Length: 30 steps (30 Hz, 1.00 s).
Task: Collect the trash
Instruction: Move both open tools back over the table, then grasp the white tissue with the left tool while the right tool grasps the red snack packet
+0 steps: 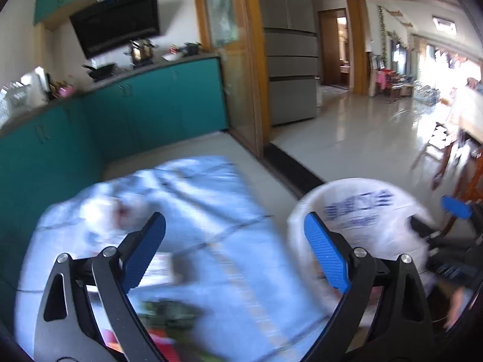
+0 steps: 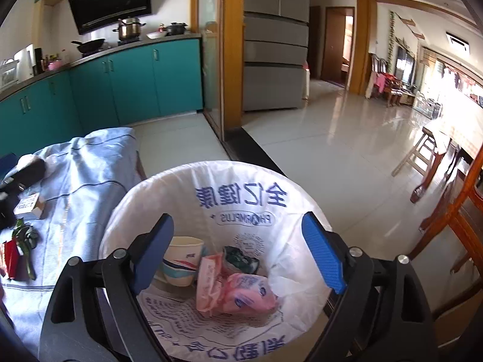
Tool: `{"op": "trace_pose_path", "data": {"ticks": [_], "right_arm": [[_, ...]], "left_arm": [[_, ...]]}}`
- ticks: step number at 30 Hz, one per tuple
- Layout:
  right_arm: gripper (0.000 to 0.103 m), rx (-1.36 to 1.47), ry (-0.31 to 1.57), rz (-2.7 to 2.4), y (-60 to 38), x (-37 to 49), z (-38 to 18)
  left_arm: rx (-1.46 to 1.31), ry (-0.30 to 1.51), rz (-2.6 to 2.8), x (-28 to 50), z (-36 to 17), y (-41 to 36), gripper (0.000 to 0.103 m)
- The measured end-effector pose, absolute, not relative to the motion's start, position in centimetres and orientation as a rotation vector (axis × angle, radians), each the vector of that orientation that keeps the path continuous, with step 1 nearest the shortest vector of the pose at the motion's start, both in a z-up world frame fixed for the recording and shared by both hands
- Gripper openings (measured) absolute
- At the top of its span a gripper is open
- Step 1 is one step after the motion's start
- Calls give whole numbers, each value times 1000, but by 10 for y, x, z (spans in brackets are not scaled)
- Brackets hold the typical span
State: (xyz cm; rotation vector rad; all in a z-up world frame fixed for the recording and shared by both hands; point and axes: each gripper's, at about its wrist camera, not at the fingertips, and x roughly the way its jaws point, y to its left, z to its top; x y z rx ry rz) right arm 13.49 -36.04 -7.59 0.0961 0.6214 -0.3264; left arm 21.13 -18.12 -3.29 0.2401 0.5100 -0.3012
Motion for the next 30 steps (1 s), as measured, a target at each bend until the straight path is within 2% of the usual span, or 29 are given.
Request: {"op": "trace_pose_path", "data": {"ticks": [5, 12, 15, 19, 24, 25, 28, 29, 30], "right_arm": [[88, 22, 603, -220, -330, 140, -74], [88, -61, 616, 107, -246, 148, -77], [88, -35, 655, 327, -198, 157, -79], [88, -207, 693, 460, -128, 170, -83], [88, -220, 752, 555, -92, 186, -95], [87, -209, 761, 566, -89, 185, -99], [59, -181, 810, 631, -83, 180, -109], [54, -188, 824, 654, -80, 176, -112], [53, -194, 824, 682, -79, 172, -113]], "left_arm": [[269, 502, -146, 224, -27, -100, 94], [158, 539, 57, 235, -37, 0, 94], [133, 547, 88, 237, -38, 20, 94], [112, 559, 77, 238, -38, 34, 94], [-2, 628, -7, 253, -49, 54, 94], [-49, 649, -10, 258, -54, 61, 94], [-124, 685, 3, 266, -65, 73, 94], [-143, 702, 2, 268, -68, 76, 94], [-154, 713, 1, 268, -71, 76, 94]]}}
